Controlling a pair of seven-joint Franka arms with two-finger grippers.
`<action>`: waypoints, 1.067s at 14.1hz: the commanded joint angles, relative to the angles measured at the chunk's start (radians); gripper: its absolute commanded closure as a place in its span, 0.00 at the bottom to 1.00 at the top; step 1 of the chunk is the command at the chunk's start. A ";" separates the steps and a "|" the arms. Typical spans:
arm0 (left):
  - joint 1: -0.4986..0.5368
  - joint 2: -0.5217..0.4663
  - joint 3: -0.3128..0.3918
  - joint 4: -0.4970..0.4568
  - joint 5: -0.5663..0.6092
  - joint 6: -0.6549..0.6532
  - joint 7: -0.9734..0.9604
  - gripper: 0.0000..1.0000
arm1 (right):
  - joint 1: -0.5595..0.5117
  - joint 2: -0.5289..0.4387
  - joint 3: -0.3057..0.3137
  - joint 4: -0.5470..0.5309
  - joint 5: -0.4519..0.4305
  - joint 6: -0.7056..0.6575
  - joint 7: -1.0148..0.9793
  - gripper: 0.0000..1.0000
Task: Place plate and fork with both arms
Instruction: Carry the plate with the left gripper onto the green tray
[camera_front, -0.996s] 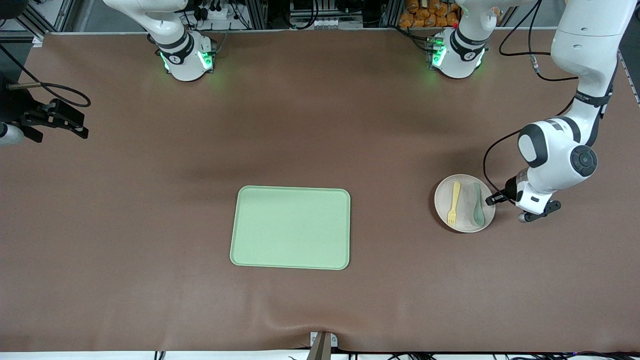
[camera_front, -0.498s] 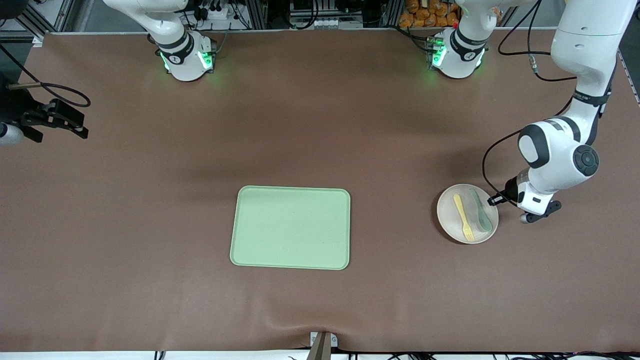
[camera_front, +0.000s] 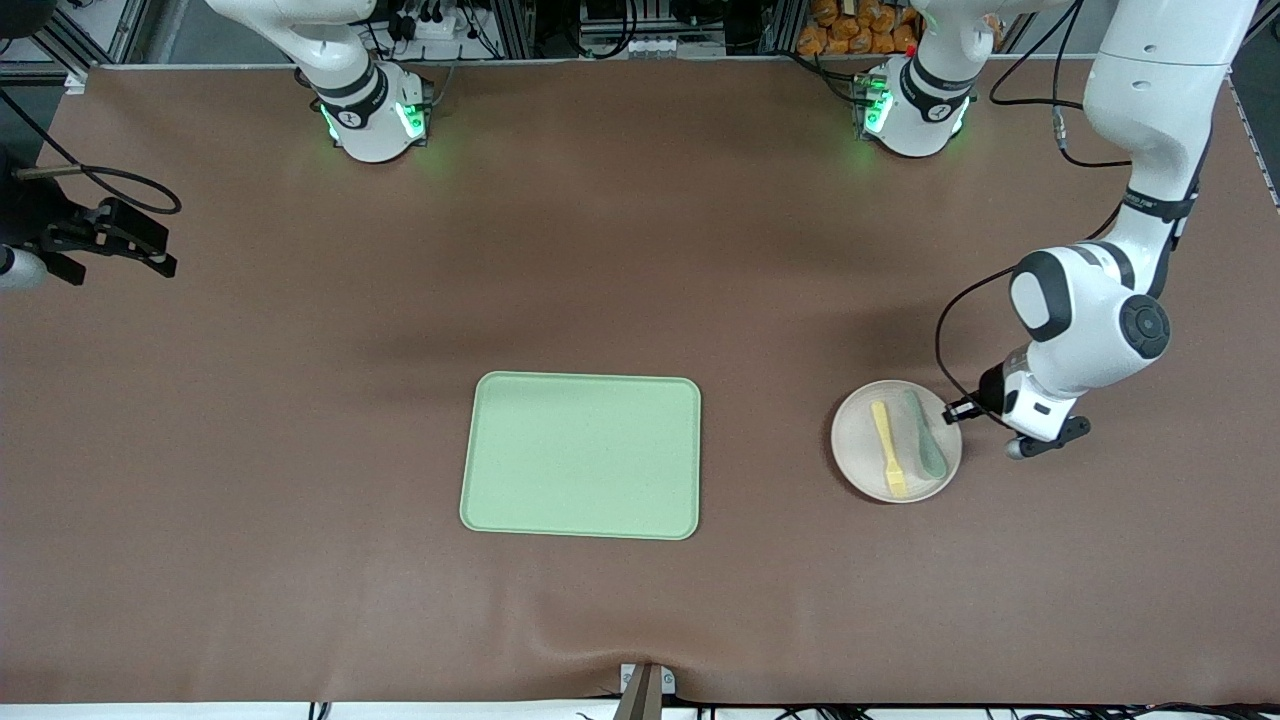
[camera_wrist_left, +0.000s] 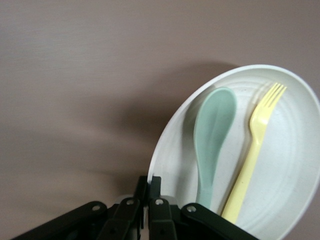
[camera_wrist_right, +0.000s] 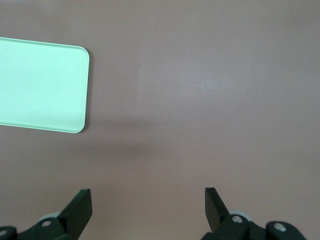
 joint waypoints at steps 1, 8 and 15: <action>-0.001 -0.010 -0.060 0.071 -0.024 -0.065 -0.004 1.00 | -0.026 -0.002 0.014 0.001 0.016 -0.004 -0.017 0.00; -0.152 0.056 -0.109 0.372 -0.010 -0.327 -0.018 1.00 | -0.032 0.000 0.014 0.001 0.018 -0.004 -0.017 0.00; -0.396 0.232 -0.062 0.628 0.025 -0.330 -0.179 1.00 | -0.032 0.006 0.012 0.000 0.018 -0.001 -0.019 0.00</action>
